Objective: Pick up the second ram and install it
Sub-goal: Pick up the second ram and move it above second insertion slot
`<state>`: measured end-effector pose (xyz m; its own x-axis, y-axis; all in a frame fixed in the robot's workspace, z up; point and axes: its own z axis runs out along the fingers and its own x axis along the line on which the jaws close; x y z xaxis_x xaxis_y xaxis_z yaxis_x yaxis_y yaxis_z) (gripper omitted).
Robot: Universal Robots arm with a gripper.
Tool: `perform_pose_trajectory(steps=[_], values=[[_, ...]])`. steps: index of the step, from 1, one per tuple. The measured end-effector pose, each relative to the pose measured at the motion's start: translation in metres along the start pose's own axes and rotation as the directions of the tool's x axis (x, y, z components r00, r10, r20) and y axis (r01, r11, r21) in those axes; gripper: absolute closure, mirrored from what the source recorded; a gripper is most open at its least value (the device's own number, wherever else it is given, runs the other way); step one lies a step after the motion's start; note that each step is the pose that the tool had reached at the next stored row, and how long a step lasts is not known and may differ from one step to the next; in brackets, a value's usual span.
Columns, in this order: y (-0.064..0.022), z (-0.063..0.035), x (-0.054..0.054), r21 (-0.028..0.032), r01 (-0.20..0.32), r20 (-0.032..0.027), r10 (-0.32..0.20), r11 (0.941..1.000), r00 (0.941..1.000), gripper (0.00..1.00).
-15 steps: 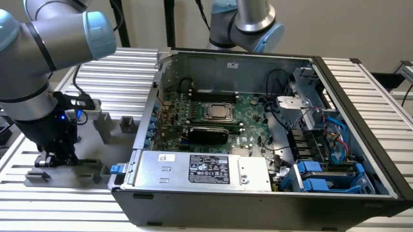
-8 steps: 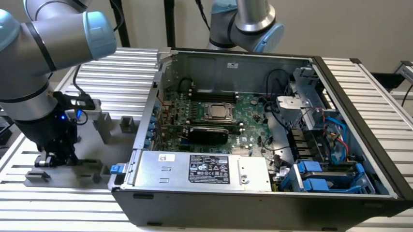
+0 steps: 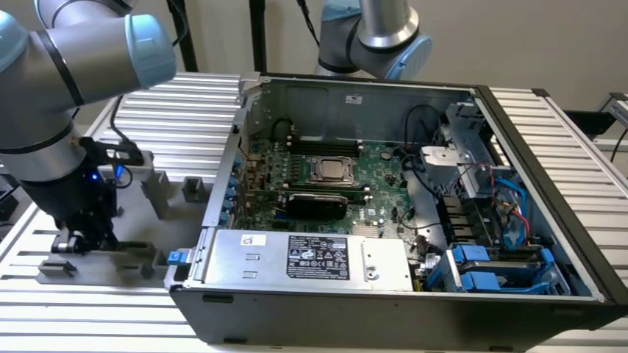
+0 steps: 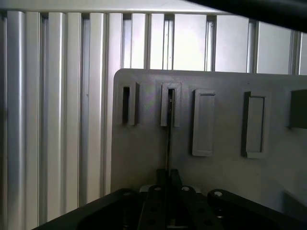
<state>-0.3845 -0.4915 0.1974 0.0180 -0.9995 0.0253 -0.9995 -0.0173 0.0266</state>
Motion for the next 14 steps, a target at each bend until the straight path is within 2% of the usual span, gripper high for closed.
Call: perform_pose_trajectory(steps=[7,14], values=[[0.0003,-0.0117,0.0,0.0001,0.0,0.0,0.0,1.0,1.0,0.86],[0.0008,-0.0328,0.001,0.0001,0.0,-0.0002,0.0,1.0,1.0,0.86]])
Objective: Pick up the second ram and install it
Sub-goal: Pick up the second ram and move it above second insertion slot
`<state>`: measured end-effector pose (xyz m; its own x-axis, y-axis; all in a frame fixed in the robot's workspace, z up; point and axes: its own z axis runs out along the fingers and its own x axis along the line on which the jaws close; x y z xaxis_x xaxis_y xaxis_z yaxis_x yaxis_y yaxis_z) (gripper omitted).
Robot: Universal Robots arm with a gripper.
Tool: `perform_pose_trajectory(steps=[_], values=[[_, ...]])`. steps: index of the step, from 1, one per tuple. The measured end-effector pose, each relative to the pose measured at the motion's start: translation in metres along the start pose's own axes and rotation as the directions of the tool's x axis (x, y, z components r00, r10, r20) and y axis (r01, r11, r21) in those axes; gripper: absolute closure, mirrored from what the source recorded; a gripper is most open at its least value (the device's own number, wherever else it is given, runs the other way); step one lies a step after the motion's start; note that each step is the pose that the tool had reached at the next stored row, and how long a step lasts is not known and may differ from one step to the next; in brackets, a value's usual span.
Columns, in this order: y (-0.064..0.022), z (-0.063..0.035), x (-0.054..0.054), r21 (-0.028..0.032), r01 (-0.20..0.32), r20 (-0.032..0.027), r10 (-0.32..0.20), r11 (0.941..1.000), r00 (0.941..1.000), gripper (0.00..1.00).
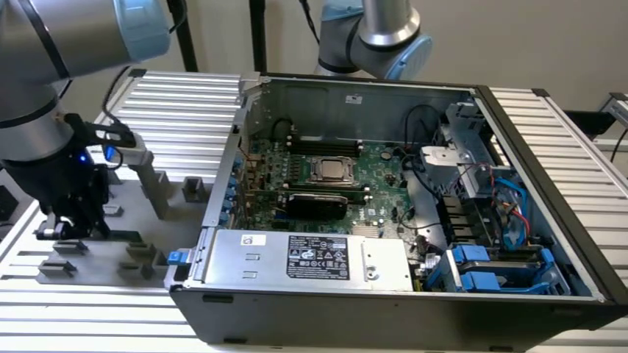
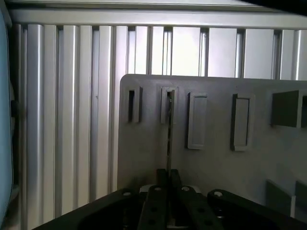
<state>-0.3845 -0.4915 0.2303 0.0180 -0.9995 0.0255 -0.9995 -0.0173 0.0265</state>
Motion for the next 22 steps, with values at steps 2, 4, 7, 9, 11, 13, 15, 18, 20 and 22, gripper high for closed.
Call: perform_pose_trajectory(steps=[2,4,7,9,11,13,15,18,20,22], values=[[0.0003,-0.0087,0.0,-0.0001,0.0,-0.0001,0.0,1.0,1.0,0.86],[0.0004,-0.0177,0.0,0.0001,0.0,0.0,0.0,1.0,1.0,0.86],[0.0005,-0.0313,0.001,0.0,0.0,-0.0001,0.0,1.0,1.0,0.86],[0.0004,-0.0404,0.001,-0.0001,0.0,-0.0002,0.0,1.0,1.0,0.86],[0.0,-0.0495,0.001,-0.0003,0.0,-0.0003,0.0,1.0,1.0,0.86],[-0.0007,-0.0586,0.002,-0.0001,0.0,-0.0001,0.0,1.0,1.0,0.86],[-0.0017,-0.0677,0.002,-0.0001,0.0,-0.0002,0.0,1.0,1.0,0.86],[-0.0037,-0.0814,0.002,-0.0002,0.0,-0.0002,0.0,1.0,1.0,0.86],[-0.0054,-0.0905,0.002,-0.0005,0.0,-0.0003,0.0,1.0,1.0,0.86],[-0.0074,-0.0997,0.003,-0.0004,0.0,-0.0002,0.0,1.0,1.0,0.86]])
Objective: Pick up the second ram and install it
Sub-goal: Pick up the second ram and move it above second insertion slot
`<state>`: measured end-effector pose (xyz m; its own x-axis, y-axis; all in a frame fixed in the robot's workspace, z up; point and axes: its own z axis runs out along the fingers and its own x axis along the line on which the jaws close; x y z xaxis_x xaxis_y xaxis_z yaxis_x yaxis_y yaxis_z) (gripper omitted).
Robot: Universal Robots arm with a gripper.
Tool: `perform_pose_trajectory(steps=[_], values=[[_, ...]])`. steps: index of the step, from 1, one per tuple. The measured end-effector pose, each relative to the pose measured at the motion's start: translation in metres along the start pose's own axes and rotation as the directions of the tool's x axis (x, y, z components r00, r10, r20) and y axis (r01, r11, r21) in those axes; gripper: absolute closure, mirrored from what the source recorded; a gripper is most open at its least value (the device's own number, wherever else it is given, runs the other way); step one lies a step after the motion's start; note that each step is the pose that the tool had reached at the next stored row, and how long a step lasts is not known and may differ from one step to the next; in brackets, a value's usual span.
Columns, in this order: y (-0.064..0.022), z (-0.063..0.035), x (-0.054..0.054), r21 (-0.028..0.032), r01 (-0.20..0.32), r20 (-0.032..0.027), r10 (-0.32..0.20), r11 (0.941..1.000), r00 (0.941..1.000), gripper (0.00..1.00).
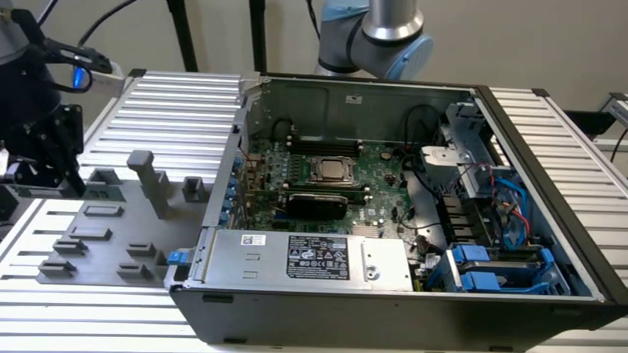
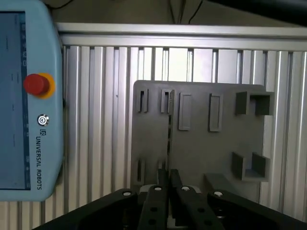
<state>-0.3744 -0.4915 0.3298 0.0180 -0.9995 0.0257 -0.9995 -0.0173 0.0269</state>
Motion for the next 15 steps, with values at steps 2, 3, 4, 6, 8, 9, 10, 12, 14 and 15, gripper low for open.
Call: perform_pose_trajectory(steps=[2,3,4,6,8,9,10,12,14,15], values=[[-0.0024,-0.0091,0.0,-0.0001,0.0,0.0001,0.0,1.0,1.0,0.86],[-0.0039,-0.0137,0.0,-0.0002,0.0,0.0001,0.0,1.0,1.0,0.86],[-0.0056,-0.0182,0.001,-0.0005,0.0,0.0,0.0,1.0,1.0,0.86],[-0.0099,-0.0277,0.001,-0.0007,0.0,0.0001,0.0,1.0,1.0,0.86],[-0.0149,-0.037,0.0,-0.0012,0.0,0.0,0.0,1.0,1.0,0.86],[-0.0178,-0.0417,0.0,-0.0016,0.0,0.0,0.0,1.0,1.0,0.86],[-0.021,-0.0461,0.0,-0.0018,0.0,0.0001,0.0,1.0,1.0,0.86],[-0.0278,-0.0532,-0.001,-0.0022,0.0,0.0002,0.0,1.0,1.0,0.86],[-0.0348,-0.0597,-0.001,-0.0027,0.0,0.0001,0.0,1.0,1.0,0.86],[-0.0381,-0.0626,-0.002,-0.0028,0.0,0.0001,0.0,1.0,1.0,0.86]])
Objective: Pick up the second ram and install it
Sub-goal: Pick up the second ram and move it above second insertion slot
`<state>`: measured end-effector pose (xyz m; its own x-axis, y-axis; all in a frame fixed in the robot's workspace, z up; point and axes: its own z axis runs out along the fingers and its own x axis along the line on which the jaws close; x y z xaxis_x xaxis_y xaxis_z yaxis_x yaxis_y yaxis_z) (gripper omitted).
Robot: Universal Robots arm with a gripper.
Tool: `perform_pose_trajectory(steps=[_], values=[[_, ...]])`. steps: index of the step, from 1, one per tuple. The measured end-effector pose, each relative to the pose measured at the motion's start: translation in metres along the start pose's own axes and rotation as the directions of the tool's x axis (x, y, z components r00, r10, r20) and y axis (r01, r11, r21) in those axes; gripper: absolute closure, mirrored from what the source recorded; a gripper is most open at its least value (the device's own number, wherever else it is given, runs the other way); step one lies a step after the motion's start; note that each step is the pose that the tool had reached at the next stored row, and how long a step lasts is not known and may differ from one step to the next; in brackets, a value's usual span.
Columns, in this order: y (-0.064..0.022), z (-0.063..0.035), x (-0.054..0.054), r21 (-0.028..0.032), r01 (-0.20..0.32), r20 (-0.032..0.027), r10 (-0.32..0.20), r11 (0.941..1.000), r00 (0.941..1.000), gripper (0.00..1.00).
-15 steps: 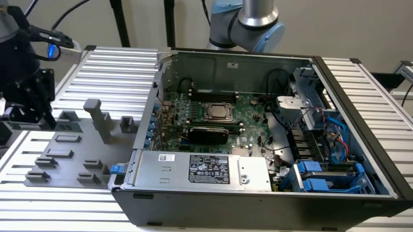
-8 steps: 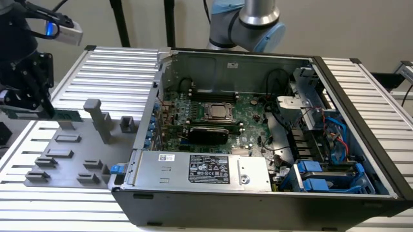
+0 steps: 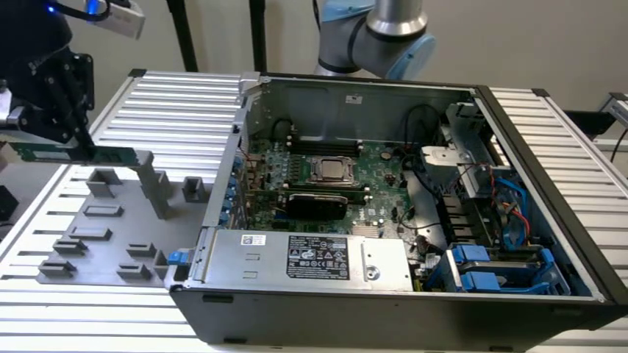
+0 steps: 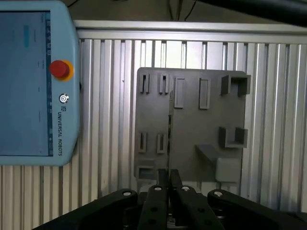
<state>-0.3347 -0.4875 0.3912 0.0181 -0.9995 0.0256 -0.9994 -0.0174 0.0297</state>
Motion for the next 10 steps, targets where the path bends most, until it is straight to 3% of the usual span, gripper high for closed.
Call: perform_pose_trajectory(steps=[10], values=[[-0.0325,-0.0137,-0.006,-0.0008,0.0,-0.0002,0.0,1.0,1.0,0.86]])
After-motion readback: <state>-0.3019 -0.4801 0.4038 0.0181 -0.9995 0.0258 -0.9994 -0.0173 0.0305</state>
